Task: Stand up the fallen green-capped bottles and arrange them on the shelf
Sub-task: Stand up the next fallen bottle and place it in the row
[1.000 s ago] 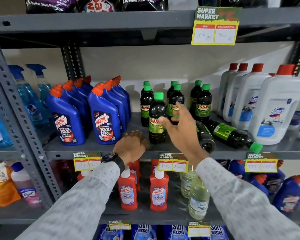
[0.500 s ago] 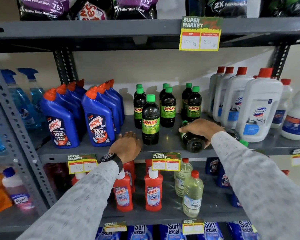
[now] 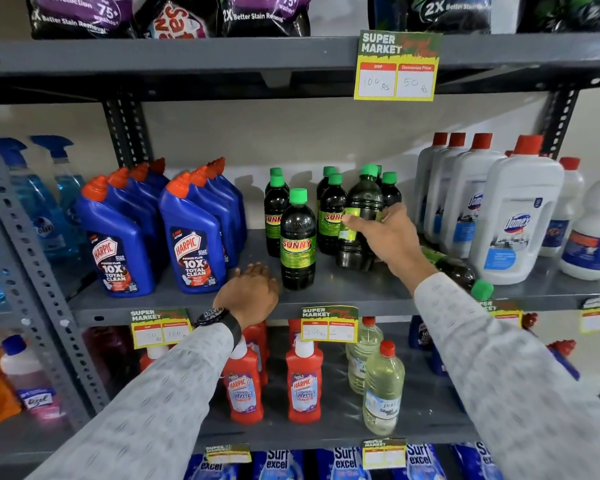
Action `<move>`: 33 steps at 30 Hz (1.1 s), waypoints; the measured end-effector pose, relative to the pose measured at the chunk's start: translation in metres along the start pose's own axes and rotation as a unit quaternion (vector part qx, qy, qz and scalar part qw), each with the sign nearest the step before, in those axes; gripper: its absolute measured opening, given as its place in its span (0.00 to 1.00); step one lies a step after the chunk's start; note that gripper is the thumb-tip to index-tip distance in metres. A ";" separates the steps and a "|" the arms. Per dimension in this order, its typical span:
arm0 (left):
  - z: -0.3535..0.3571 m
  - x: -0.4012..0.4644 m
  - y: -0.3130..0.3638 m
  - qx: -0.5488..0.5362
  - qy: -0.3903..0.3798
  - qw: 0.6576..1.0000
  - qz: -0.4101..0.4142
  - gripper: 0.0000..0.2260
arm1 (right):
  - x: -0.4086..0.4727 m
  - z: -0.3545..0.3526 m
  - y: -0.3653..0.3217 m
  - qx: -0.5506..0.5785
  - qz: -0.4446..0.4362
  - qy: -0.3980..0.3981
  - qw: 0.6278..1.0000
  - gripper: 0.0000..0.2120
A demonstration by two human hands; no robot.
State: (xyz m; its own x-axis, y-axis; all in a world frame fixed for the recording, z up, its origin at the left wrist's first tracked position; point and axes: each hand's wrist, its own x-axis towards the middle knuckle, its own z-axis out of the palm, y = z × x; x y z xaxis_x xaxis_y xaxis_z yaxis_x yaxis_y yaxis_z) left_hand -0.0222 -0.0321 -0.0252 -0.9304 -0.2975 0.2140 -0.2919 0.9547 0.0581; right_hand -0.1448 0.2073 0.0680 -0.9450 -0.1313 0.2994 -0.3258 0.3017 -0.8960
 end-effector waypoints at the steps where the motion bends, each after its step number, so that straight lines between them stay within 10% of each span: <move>1: 0.000 0.001 0.000 -0.009 -0.005 1.000 -0.005 0.27 | -0.005 0.006 0.003 -0.020 -0.027 0.025 0.999 0.35; 16: 0.003 0.003 -0.001 -0.029 0.017 0.999 -0.007 0.27 | -0.031 0.045 0.044 -0.061 -0.109 0.109 0.986 0.34; 22: 0.005 0.004 -0.002 -0.028 0.021 0.999 -0.010 0.27 | -0.013 0.032 0.053 0.082 -0.088 -0.054 0.991 0.39; 26: 0.006 0.005 -0.002 -0.030 0.021 0.999 -0.013 0.27 | -0.006 0.022 0.061 0.193 -0.075 -0.192 0.959 0.23; 33: 0.006 0.005 -0.002 -0.033 0.021 0.999 -0.016 0.28 | -0.012 0.030 0.061 0.075 -0.100 -0.102 0.987 0.31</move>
State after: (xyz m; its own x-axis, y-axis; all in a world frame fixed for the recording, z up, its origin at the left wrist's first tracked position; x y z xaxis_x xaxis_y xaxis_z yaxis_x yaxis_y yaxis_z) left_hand -0.0273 -0.0358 -0.0301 -0.9101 -0.3294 0.2513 -0.3058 0.9433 0.1292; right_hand -0.1523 0.1991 0.0000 -0.8324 -0.3654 0.4167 -0.4831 0.1098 -0.8687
